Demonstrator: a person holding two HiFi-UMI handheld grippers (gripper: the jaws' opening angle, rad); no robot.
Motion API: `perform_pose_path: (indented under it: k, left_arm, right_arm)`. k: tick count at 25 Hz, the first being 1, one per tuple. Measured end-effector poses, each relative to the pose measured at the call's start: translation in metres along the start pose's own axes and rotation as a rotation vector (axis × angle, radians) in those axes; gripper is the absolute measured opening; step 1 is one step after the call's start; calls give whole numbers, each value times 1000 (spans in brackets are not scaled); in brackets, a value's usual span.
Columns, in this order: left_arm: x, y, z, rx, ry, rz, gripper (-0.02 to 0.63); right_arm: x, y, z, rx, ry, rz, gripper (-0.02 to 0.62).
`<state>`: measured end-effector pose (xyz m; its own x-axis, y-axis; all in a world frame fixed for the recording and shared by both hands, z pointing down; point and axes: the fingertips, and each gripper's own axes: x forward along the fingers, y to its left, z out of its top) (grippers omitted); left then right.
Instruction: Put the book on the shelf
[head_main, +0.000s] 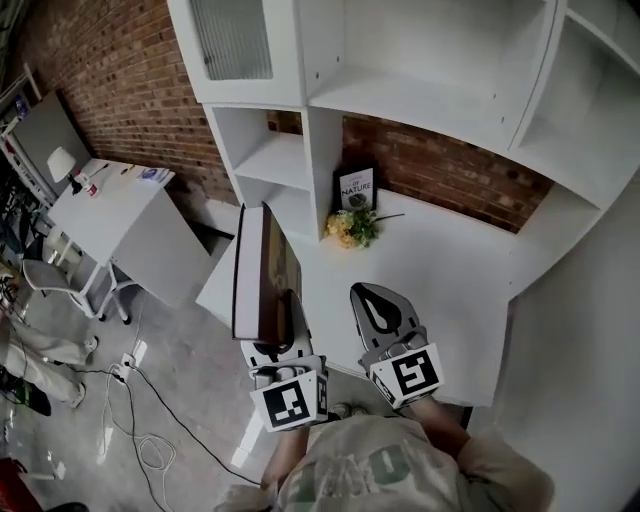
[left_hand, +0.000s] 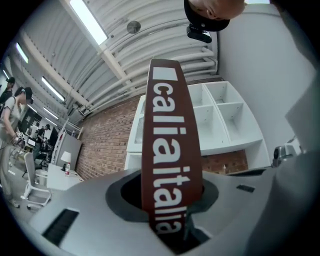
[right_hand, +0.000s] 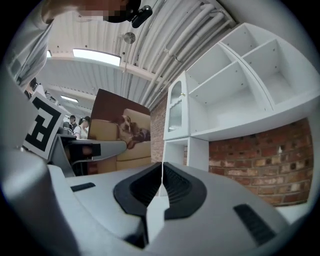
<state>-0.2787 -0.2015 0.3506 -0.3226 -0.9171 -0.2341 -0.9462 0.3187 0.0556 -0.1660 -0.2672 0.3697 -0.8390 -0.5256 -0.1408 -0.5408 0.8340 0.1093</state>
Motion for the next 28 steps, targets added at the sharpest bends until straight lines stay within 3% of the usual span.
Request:
perform_pose_path:
  k: [4, 9, 17, 22, 25, 28]
  left_arm:
    - [28, -13, 7, -15, -13, -108, 152]
    - [55, -46, -4, -133, 7, -237, 152]
    - [68, -90, -11, -114, 31, -368, 152]
    - [101, -117, 34, -78, -16, -456, 152]
    - [120, -130, 78, -32, -47, -528, 152]
    - [152, -141, 130, 11, -100, -534, 151]
  right_arm:
    - [-2, -13, 16, -11, -32, -109, 17]
    - [-10, -37, 16, -29, -28, -205, 18]
    - [-29, -60, 13, -11, -9, -326, 18]
    - [-40, -71, 7, -5, 18, -362, 18]
    - [-51, -67, 14, -18, 44, -373, 17]
    - [-55, -72, 30, -35, 29, -388, 17]
